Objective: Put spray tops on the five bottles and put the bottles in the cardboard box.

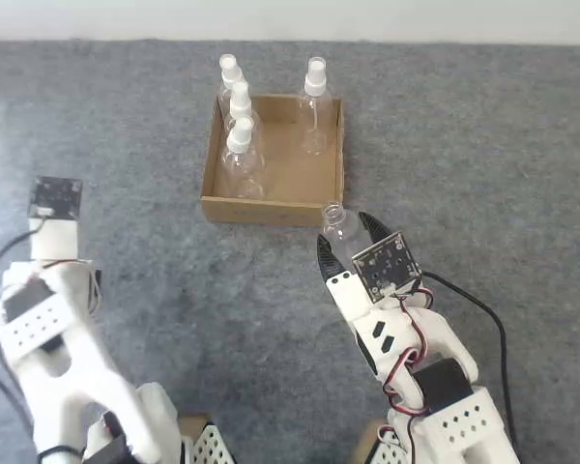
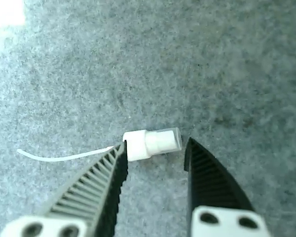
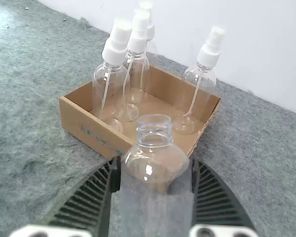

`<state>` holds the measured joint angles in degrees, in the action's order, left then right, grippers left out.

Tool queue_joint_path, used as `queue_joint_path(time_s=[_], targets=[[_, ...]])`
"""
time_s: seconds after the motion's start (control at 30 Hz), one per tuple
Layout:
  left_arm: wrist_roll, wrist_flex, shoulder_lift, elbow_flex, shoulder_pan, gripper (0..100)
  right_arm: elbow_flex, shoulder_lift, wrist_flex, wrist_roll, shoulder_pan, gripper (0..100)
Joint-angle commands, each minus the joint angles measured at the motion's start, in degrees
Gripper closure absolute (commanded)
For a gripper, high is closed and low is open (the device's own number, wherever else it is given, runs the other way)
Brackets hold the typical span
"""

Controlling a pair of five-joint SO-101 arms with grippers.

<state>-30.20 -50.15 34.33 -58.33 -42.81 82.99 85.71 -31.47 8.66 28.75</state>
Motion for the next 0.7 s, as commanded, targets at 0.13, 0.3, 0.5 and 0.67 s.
queue_joint_path(time_s=[0.13,0.3,0.5,0.67], targets=[[-10.3,-7.8,0.0,8.5,0.0,83,-0.5,1.3,0.6,1.2,0.0,89.2],[-11.5,-7.6,-0.1,9.1,-0.1,83,-0.5,1.3,0.6,1.2,0.0,89.2],[-11.6,-8.1,-1.1,9.1,0.1,83,-0.5,1.3,0.6,1.2,0.0,89.2],[-13.9,-14.1,-11.7,17.7,-0.2,83,-0.5,1.3,0.6,1.2,0.0,89.2]])
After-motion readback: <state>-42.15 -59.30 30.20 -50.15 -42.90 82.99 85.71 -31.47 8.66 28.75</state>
